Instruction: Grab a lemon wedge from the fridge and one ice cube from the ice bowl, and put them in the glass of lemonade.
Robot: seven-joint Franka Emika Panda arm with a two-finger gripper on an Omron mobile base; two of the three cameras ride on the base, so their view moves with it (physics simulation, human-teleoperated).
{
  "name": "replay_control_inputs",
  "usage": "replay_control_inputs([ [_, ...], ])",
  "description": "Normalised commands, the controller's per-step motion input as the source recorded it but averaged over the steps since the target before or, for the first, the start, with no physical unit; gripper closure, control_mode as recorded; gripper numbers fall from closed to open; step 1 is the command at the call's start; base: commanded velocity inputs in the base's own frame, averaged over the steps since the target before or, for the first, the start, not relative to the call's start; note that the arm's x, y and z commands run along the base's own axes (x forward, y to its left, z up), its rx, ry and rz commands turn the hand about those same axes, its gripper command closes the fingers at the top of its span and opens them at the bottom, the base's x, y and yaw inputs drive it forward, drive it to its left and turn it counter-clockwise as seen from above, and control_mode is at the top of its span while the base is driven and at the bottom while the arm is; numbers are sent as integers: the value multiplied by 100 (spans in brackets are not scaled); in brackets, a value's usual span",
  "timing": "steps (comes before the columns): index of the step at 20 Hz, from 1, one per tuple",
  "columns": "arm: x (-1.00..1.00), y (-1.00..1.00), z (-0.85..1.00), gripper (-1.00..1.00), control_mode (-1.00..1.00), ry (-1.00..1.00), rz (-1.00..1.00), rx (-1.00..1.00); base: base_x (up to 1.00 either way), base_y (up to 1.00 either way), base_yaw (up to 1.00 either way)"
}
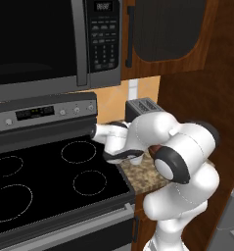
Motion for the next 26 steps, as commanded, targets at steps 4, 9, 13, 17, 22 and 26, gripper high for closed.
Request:
replay_control_inputs([
  [4,-9,-4,5,-100,-100,0,-4,0,0,0,0],
  [9,-15,0,17,-100,-100,0,-10,1,0,0,0],
  [13,-7,0,25,-100,-100,0,-14,9,0,0,0],
  [17,0,-7,2,-100,-100,0,-12,9,0,0,0],
  [22,0,-21,-31,-100,-100,0,-5,4,0,0,0],
  [26,0,-8,-47,-100,-100,0,-4,1,0,0,0],
])
